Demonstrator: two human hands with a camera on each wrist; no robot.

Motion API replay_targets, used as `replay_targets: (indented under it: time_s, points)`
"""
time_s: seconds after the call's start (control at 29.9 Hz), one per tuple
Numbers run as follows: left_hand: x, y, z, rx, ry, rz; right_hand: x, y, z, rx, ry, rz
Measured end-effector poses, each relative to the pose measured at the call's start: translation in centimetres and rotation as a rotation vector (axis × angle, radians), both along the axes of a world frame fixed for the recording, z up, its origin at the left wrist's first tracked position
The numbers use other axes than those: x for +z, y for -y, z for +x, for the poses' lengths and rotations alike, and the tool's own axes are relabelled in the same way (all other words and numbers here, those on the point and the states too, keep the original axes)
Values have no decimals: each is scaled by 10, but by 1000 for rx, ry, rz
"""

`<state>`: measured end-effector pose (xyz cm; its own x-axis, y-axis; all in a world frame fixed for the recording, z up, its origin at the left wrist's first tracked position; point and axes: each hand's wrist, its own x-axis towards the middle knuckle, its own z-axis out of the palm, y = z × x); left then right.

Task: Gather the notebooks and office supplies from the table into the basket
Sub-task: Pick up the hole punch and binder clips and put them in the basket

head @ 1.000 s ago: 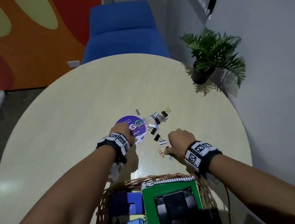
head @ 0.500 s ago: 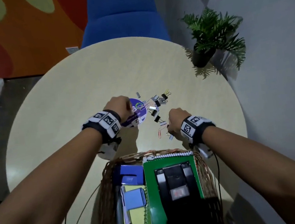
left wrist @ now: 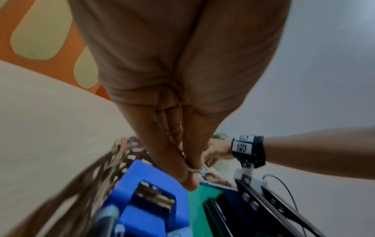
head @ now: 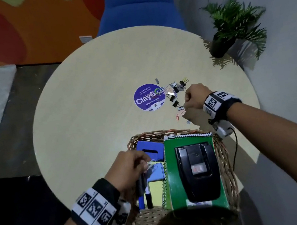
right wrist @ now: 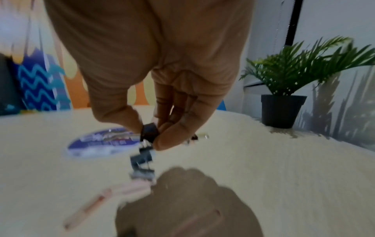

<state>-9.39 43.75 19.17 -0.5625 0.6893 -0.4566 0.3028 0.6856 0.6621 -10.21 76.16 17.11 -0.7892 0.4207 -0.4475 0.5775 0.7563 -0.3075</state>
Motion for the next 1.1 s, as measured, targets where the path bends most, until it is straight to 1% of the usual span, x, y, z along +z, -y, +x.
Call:
replay_targets:
  time_s: [0.07, 0.17, 0.27, 0.37, 0.47, 0.54, 0.6, 0.67, 0.74, 0.77, 0.8, 0.87, 0.94, 0.97, 1.04, 1.1]
  points:
    - [-6, 8, 12, -61, 32, -24, 19, 10, 7, 19, -68, -26]
    - [-9, 15, 19, -138, 108, -39, 44, 43, 28, 95, -126, -96]
    - [-6, 20, 6, -207, 49, -54, 63, 85, 53, 174, -141, -190]
    - [4, 23, -20, -156, -16, -26, 70, 127, 79, 269, -99, -247]
    - [14, 14, -52, -39, -39, 15, 59, 165, 99, 357, -40, -248]
    - [16, -4, -72, 21, -72, 44, 51, 176, 103, 365, -52, -246]
    - [13, -27, -89, 49, -121, 52, 47, 168, 102, 324, -91, -220]
    - [7, -50, -104, 31, -178, 21, 50, 144, 97, 241, -174, -162]
    - [1, -71, -116, -19, -213, -27, 51, 107, 92, 129, -268, -101]
    - [-2, -83, -121, -60, -232, -46, 50, 85, 89, 89, -280, -60]
    - [-6, -95, -126, -113, -265, -67, 47, 64, 85, 85, -254, -9]
    - [-14, -119, -136, -232, -351, -128, 38, 30, 77, 201, -126, 80]
    - [-25, -139, -148, -321, -421, -202, 22, 12, 67, 397, 22, 129]
    - [-30, -147, -155, -345, -438, -242, 13, 9, 62, 486, 67, 157]
    - [-41, -159, -163, -366, -443, -290, -7, 7, 56, 603, 74, 200]
    - [-50, -171, -162, -371, -434, -285, -23, 6, 53, 649, 58, 239]
